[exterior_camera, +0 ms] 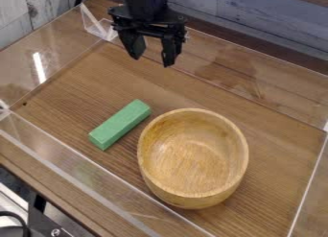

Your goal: Remove the green block from the brown bowl and put it on the table

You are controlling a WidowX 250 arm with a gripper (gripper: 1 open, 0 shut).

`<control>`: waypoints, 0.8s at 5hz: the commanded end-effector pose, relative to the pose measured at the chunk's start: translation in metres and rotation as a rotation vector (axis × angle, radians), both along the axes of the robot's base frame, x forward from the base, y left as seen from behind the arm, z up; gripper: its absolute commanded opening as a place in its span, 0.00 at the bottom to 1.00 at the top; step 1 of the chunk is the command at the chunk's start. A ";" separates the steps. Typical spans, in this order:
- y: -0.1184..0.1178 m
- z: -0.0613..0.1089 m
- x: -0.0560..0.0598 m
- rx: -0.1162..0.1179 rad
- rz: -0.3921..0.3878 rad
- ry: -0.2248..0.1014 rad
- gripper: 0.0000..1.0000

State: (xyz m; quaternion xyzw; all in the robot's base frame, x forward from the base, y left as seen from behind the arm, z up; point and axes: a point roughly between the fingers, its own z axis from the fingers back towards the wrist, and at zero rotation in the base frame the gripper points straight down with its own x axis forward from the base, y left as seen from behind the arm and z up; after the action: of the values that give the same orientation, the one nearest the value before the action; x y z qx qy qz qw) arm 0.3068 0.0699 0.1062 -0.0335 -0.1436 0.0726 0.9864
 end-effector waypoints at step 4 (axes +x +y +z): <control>0.023 -0.010 0.025 0.038 0.038 -0.082 1.00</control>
State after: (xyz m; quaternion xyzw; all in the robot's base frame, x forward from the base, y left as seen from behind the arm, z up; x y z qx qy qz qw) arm 0.3244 0.0873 0.0793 -0.0232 -0.1583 0.0861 0.9834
